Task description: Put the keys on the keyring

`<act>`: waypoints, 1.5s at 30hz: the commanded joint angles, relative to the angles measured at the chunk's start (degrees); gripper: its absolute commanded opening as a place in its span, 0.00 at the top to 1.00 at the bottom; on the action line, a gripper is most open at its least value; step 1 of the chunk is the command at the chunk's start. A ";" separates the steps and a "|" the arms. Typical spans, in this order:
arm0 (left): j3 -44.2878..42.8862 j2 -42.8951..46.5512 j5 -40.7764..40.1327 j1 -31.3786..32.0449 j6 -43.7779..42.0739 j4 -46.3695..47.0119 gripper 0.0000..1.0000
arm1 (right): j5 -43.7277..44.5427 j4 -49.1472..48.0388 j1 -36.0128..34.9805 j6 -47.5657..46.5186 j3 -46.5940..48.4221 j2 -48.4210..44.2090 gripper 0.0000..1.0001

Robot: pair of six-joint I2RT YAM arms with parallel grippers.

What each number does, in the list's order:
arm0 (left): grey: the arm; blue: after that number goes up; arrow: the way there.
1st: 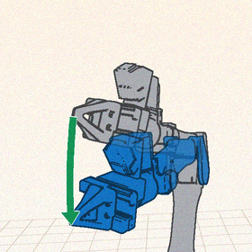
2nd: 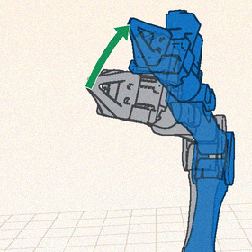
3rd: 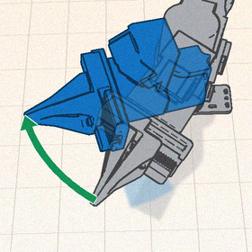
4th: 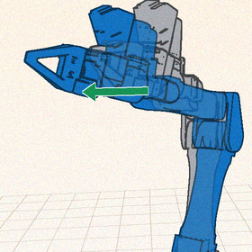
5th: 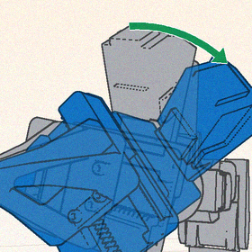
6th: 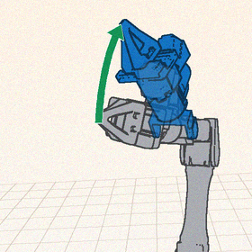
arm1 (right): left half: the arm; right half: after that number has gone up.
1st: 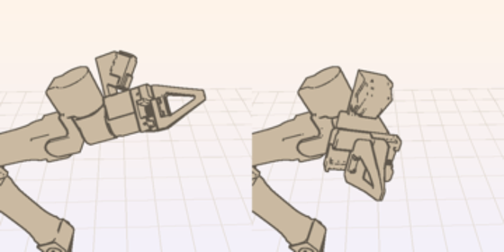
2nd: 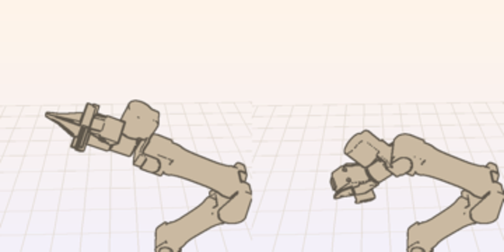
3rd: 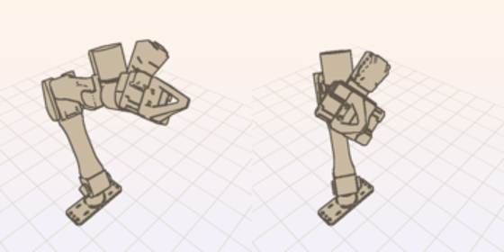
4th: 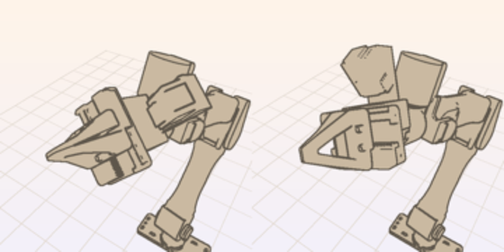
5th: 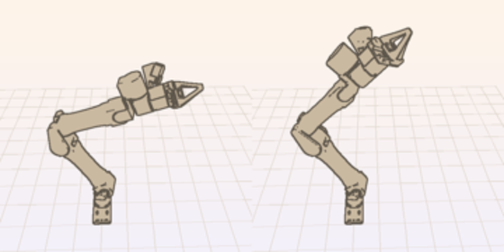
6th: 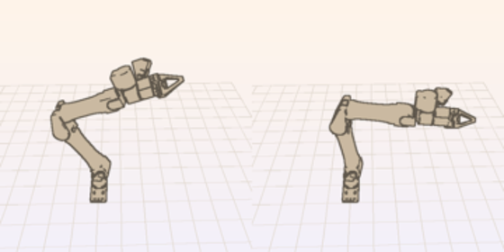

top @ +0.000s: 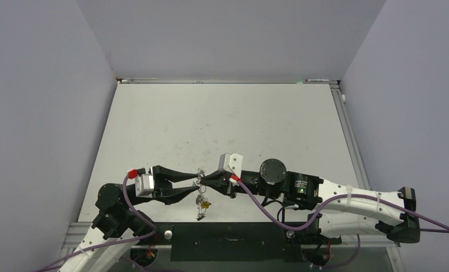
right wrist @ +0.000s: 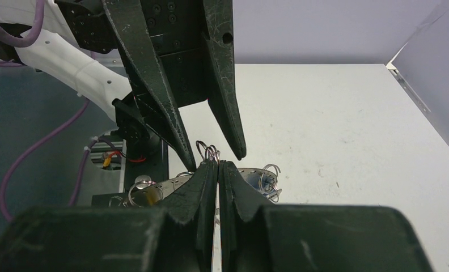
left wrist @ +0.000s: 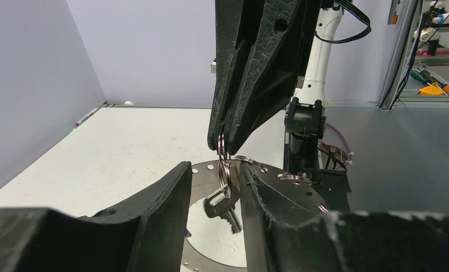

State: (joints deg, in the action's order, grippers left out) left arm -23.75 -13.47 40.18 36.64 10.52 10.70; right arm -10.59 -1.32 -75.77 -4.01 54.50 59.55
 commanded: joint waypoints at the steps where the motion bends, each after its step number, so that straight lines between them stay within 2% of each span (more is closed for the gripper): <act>1: 0.19 -0.50 0.84 -0.26 0.71 2.65 0.69 | -0.84 -7.12 0.10 0.54 0.43 -0.01 0.95; 5: 0.11 -0.48 0.46 -0.30 0.21 1.86 0.73 | -0.88 -7.36 0.09 0.81 0.56 0.04 0.95; 20: 0.19 0.18 -0.30 -0.26 0.13 1.27 0.74 | -1.80 -7.63 -0.05 1.73 0.66 0.89 0.95; 23: 0.19 0.36 -0.55 -0.26 -0.10 0.95 0.84 | -1.97 -7.56 -0.08 1.65 0.86 1.09 0.95; 26: 0.11 0.46 -0.95 -0.26 -0.40 0.41 0.98 | -2.15 -7.92 -0.29 1.79 0.87 1.10 0.95; 34: -0.76 0.47 -1.86 -0.17 -2.54 -2.14 1.00 | -2.29 -7.48 -0.52 2.30 0.21 -0.18 0.95; 35: -0.84 0.40 -1.86 -0.18 -2.95 -2.43 1.00 | -2.20 -6.49 -0.52 2.21 0.52 -0.29 0.92; 38: -1.23 0.38 -1.98 -0.18 -4.08 -3.44 1.00 | -1.69 -0.86 -0.48 1.51 3.20 0.59 0.65; 40: -1.34 0.29 -2.30 -0.17 -4.78 -4.08 1.00 | -1.25 4.52 -0.52 0.37 6.00 1.64 0.51; 42: -1.52 0.29 -2.60 -0.17 -5.27 -4.81 1.00 | -1.04 9.80 -0.52 -0.99 9.53 2.89 0.44; 45: -1.65 0.12 -3.00 -0.19 -5.68 -5.32 1.00 | -1.00 16.87 -0.51 -4.24 14.03 4.49 0.41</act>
State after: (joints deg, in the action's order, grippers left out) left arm -23.70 -13.23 39.03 36.64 6.57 4.64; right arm -11.40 6.90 -75.83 -4.29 61.60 62.33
